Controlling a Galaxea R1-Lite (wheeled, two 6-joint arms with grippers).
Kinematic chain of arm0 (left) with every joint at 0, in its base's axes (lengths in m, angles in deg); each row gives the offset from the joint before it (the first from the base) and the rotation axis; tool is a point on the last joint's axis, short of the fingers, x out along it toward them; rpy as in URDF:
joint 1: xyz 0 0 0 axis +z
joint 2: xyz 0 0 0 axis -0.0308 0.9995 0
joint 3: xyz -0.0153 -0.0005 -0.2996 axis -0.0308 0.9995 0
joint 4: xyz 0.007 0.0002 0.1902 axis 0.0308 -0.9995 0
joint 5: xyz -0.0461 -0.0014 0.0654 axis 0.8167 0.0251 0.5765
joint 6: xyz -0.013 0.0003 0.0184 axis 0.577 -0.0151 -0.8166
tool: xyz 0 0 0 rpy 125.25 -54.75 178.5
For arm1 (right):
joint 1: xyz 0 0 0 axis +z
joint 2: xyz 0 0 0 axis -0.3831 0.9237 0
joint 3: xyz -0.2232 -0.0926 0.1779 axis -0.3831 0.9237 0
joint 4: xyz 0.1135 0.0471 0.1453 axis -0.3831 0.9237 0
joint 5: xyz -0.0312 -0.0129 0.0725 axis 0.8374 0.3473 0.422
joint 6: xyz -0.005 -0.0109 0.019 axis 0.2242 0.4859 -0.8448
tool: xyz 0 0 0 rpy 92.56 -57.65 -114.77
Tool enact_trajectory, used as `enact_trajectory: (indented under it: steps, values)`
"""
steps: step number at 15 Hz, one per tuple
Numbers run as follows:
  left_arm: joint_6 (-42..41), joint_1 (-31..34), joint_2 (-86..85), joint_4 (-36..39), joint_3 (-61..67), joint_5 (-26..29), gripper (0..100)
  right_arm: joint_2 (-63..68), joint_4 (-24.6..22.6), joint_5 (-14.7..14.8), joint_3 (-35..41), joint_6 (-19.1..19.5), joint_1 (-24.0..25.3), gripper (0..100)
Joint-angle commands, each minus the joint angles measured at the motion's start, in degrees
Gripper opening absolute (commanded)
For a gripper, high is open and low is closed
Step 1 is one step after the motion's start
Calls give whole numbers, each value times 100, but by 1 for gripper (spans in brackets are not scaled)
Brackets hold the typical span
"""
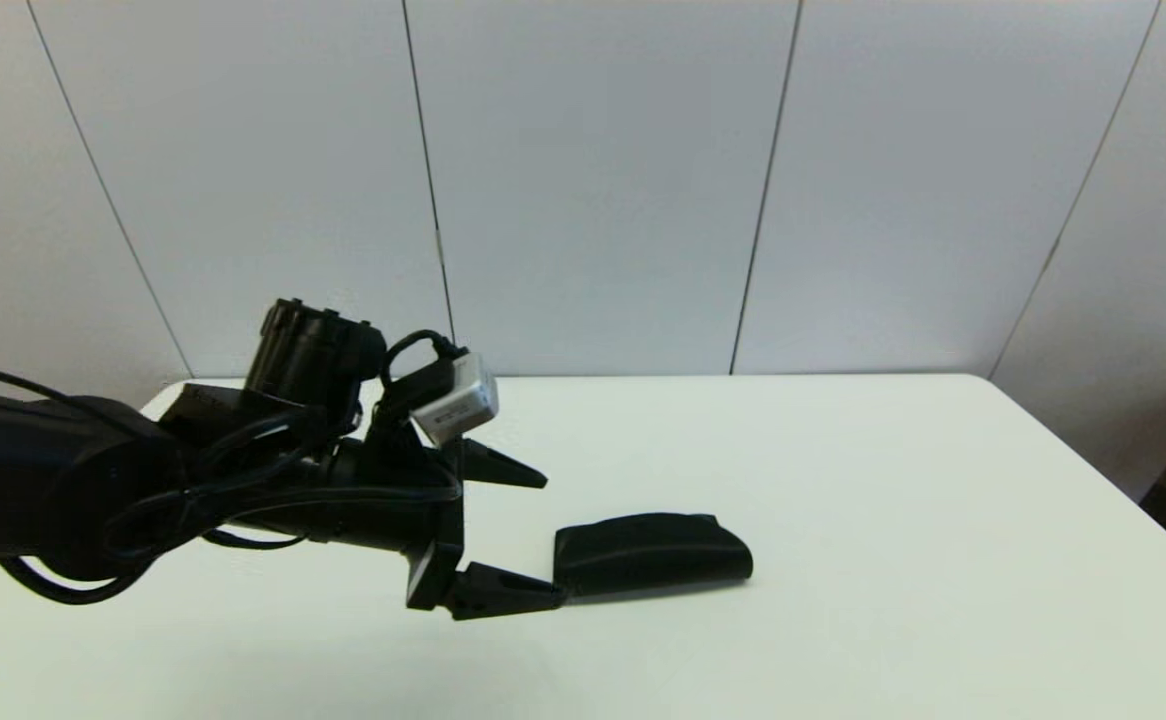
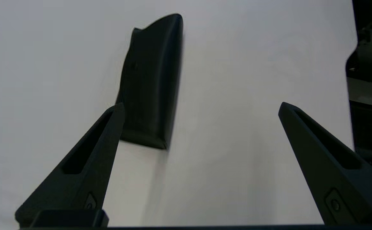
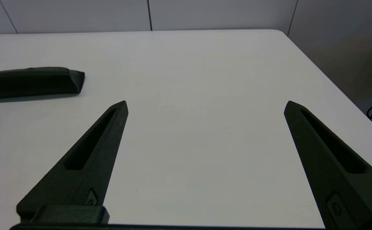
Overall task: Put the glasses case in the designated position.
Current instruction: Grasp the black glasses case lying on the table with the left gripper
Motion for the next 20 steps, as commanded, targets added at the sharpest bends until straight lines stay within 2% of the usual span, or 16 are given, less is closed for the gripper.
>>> enact_trajectory:
  steps: [1, 9, 11, 13, 20]
  values:
    - [-3, -204, 847, 523, -281, -10, 100, 25, 1, 0, 0, -2, 0, 100]
    - [164, -336, 1893, 603, -1089, -467, 100, 341, 1, 0, 0, -2, 0, 100]
    - [252, -415, 2095, 603, -1107, -880, 100, 438, 1, 0, 0, -2, 0, 100]
    - [348, -486, 2236, 603, -1125, -1091, 100, -10, 1, 0, 0, -2, 0, 100]
    - [357, -547, 2341, 629, -1133, -1074, 100, 7, 1, 0, 0, -2, 0, 100]
